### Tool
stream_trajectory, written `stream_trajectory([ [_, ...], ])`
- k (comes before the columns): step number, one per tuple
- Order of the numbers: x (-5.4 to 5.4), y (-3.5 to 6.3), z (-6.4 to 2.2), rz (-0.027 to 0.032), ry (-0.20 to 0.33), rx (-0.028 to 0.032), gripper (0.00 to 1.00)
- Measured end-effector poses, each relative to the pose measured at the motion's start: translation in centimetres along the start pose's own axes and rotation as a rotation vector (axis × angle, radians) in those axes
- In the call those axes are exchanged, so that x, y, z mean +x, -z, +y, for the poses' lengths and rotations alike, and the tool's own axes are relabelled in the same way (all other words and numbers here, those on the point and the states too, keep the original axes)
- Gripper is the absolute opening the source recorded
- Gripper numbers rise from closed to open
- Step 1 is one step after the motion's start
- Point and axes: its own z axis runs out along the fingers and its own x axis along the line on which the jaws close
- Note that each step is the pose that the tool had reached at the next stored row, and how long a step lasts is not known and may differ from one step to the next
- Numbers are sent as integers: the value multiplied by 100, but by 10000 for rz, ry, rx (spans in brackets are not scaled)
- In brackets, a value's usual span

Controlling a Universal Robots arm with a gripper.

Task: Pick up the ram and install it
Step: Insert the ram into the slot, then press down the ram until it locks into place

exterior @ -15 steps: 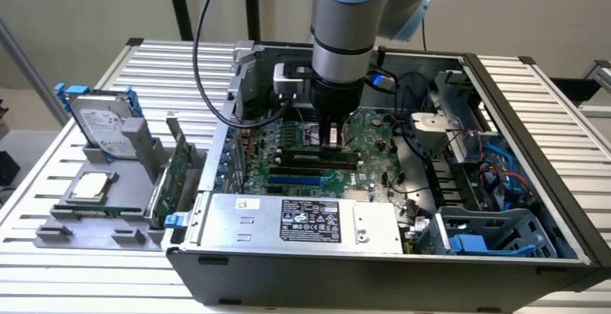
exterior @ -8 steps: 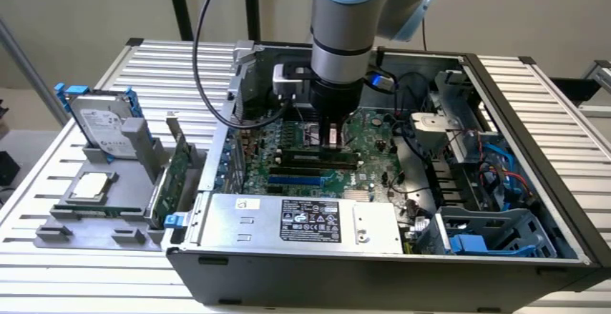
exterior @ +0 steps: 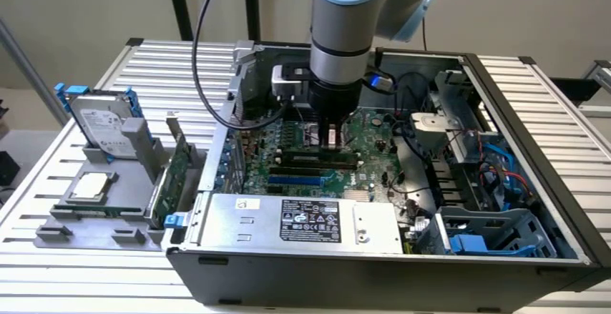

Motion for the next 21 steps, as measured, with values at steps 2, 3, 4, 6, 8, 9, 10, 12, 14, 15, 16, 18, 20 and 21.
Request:
stream_trajectory([
  [2,0,-5,1,0,-1,0,0],
  [3,0,-8,1,0,-2,0,0],
  [4,0,-10,1,0,-1,0,0],
  [6,0,-12,1,1,-2,-3,100],
  [8,0,-12,1,1,-2,0,100],
  [9,0,-8,1,0,-2,0,100],
  [10,0,6,1,-4,-2,1,100],
  [12,0,74,0,1,-2,0,100],
  [14,0,147,0,0,-2,-2,100],
  [15,0,174,0,0,-2,-3,100],
  [16,0,192,-1,-1,-1,-8,100],
  [18,0,204,-1,-1,-1,-17,0],
  [20,0,204,-1,-3,-2,-19,0],
  [21,0,204,-1,-2,-1,-19,0],
])
